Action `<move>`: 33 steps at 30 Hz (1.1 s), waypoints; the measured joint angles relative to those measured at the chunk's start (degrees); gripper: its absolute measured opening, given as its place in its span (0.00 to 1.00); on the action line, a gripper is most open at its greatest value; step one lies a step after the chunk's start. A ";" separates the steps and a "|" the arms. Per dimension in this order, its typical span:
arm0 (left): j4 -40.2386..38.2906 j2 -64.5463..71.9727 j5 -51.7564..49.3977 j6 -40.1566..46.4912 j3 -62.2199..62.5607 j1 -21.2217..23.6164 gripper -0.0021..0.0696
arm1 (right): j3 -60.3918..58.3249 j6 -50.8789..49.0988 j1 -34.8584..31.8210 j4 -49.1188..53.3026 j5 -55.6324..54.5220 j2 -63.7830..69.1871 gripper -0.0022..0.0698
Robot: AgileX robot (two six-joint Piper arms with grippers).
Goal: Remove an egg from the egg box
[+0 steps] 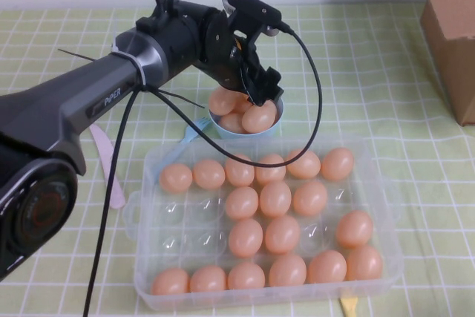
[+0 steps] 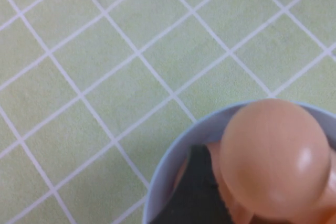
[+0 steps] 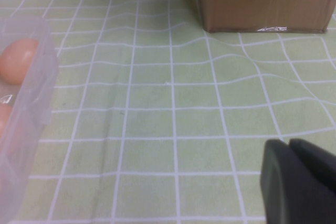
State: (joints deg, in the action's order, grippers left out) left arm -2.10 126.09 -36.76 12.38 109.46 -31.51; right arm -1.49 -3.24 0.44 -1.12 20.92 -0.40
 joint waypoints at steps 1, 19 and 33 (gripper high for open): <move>-0.04 0.00 0.00 0.00 0.00 0.00 0.76 | 0.00 0.00 0.00 0.00 0.00 0.00 0.01; 7.60 -31.26 34.41 -4.31 -43.33 -1.09 0.04 | 0.00 0.00 0.00 0.00 0.00 0.00 0.01; 7.60 -59.44 45.68 -9.01 -67.86 -0.76 0.03 | 0.00 0.00 0.00 0.00 0.00 0.00 0.01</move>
State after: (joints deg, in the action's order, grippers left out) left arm 5.50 66.65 8.93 3.37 41.59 -32.27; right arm -1.49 -3.24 0.44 -1.12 20.92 -0.40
